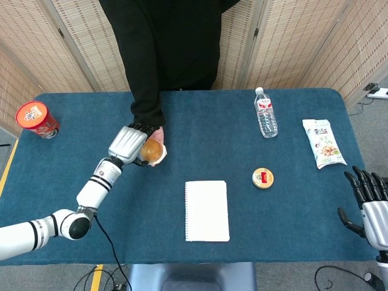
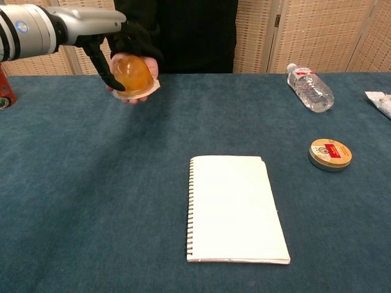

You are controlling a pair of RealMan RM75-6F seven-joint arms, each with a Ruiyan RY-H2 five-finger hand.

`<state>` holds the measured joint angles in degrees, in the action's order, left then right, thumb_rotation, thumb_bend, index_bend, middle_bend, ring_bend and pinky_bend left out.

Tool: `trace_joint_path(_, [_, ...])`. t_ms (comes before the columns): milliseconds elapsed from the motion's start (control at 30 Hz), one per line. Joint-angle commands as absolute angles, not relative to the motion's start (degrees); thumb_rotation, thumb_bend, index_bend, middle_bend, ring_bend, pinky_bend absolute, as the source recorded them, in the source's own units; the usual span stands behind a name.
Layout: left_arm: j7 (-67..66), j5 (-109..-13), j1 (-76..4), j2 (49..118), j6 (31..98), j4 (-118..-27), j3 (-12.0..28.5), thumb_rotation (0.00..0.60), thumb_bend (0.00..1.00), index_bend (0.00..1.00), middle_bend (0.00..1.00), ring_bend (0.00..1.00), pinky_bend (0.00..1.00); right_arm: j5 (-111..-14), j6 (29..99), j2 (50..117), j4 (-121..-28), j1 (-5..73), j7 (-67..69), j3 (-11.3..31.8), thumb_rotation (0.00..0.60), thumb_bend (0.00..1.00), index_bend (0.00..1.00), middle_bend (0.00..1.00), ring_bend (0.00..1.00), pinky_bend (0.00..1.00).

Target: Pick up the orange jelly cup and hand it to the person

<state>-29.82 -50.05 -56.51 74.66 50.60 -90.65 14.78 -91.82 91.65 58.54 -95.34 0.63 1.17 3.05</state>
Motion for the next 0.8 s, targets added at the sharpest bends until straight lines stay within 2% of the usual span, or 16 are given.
trace_joint_path(33, [-31.3,-49.4,-56.7,73.0,52.5,-92.8,15.0,0.6,0.16,0.16,0.25,0.13,0.28,-92.0,91.7,58.5,-95.2,0.6,1.4,3.0,0.6,0.29,0.0,0.0,0.0,0.0])
trace_joint_path(200, [-34.2,-47.9,-55.9,69.3,56.8,-99.9,15.2,0.6,0.15,0.15,0.23,0.12,0.28,-92.0,90.9,58.3,-95.0,1.0,1.6,2.8,0.6,0.29,0.0,0.0,0.0,0.0])
trace_joint_path(300, [-34.0,-49.9,-51.8,65.1,62.3,-108.9,13.5,0.6,0.15,0.14,0.21,0.12,0.28,-92.4,90.7,57.9,-94.9,1.1,2.5,2.5,0.6,0.29,0.0,0.0,0.0,0.0])
trace_joint_path(367, [-31.9,-55.4,-46.3,61.8,67.8,-114.8,10.3,0.6,0.15,0.13,0.21,0.12,0.28,-92.9,91.0,57.6,-94.8,1.0,3.2,2.3,0.6,0.29,0.0,0.0,0.0,0.0])
trace_joint_path(467, [-25.4,-68.8,-35.5,59.3,78.3,-117.3,3.4,0.6,0.15,0.12,0.2,0.12,0.28,-93.0,91.2,57.6,-94.6,0.8,3.2,2.1,0.6,0.29,0.0,0.0,0.0,0.0])
trace_joint_path(533, [-19.1,-78.1,-28.0,59.4,86.4,-113.6,-1.4,0.6,0.16,0.11,0.19,0.12,0.28,-93.3,91.1,58.0,-94.7,0.8,2.2,2.0,0.6,0.29,0.0,0.0,0.0,0.0])
trace_joint_path(600, [-14.6,-84.2,-22.2,60.6,93.4,-107.6,-4.3,0.6,0.16,0.11,0.18,0.11,0.28,-93.9,91.2,58.5,-94.8,0.9,0.7,1.9,0.6,0.29,0.0,0.0,0.0,0.0])
trace_joint_path(700, [-6.3,-87.6,-14.5,64.9,102.7,-96.7,-6.0,0.6,0.15,0.09,0.16,0.08,0.28,-93.8,90.8,59.8,-95.0,1.1,-2.3,1.9,0.6,0.29,0.0,0.0,0.0,0.0])
trace_joint_path(800, [-0.3,-87.2,-10.4,67.9,105.2,-89.5,-6.3,0.6,0.16,0.06,0.13,0.05,0.28,-92.1,89.3,61.1,-95.6,1.7,-5.5,2.4,0.6,0.29,0.0,0.0,0.0,0.0])
